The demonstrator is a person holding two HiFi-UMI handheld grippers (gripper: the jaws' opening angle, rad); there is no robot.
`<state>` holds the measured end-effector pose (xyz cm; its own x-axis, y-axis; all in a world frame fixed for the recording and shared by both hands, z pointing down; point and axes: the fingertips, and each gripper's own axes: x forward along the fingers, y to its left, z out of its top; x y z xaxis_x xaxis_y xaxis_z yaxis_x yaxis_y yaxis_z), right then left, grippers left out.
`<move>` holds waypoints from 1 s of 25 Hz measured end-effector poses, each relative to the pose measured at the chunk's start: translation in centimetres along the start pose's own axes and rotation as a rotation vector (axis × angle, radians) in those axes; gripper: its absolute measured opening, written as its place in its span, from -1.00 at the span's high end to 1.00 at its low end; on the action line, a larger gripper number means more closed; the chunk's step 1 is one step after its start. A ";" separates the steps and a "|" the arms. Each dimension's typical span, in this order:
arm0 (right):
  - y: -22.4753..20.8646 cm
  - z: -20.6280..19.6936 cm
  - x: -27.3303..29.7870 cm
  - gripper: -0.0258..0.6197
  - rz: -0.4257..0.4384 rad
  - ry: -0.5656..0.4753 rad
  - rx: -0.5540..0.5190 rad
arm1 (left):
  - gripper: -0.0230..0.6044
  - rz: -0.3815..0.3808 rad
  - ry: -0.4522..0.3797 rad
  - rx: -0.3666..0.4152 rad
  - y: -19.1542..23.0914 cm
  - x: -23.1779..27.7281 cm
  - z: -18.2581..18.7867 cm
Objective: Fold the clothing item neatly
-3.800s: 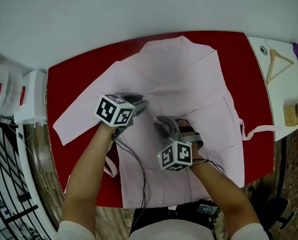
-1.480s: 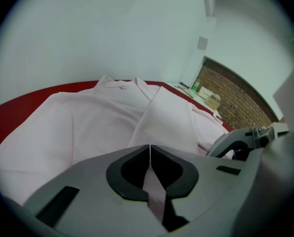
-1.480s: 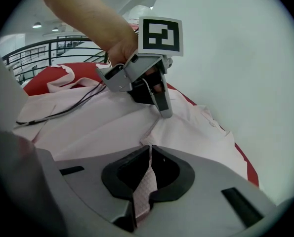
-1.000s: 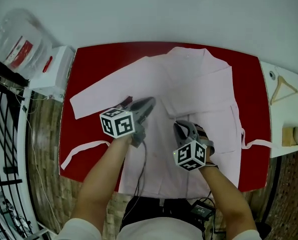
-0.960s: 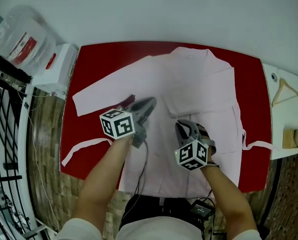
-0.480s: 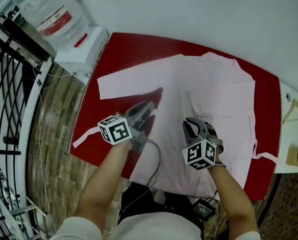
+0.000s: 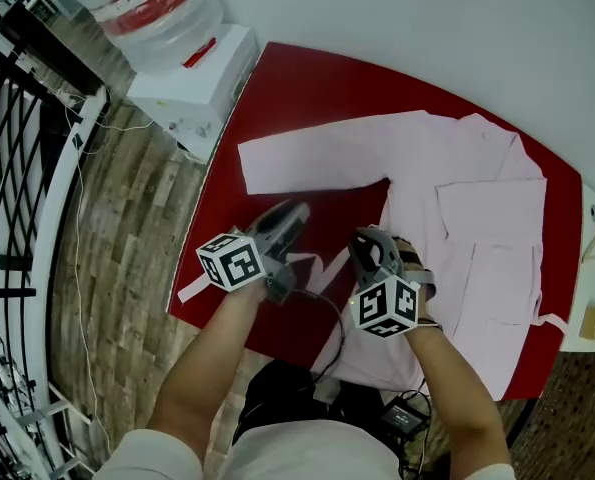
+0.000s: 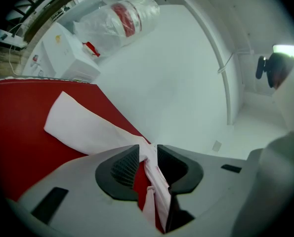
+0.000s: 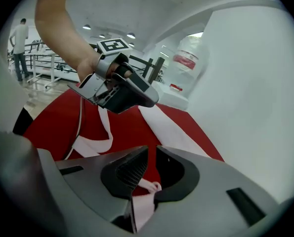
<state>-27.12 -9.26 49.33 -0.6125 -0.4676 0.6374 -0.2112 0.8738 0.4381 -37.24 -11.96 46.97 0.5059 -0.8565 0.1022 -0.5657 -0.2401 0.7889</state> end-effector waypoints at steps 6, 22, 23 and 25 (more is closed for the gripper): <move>3.4 5.7 6.5 0.72 0.080 -0.020 -0.088 | 0.56 0.028 -0.073 -0.059 4.4 -3.4 3.6; 6.1 11.1 19.8 0.55 0.112 0.077 -0.301 | 0.54 0.068 -0.163 -0.231 10.9 -8.3 7.5; 5.9 11.2 20.1 0.55 0.112 0.082 -0.293 | 0.54 0.064 -0.155 -0.242 11.0 -8.2 7.4; 5.8 11.4 20.5 0.64 0.126 0.096 -0.282 | 0.54 0.055 -0.138 -0.264 11.2 -8.0 7.0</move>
<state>-49.55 -12.29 57.73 -0.5430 -0.3806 0.7486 0.0895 0.8601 0.5022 -52.18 -10.99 50.79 0.3757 -0.9233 0.0800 -0.3914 -0.0798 0.9168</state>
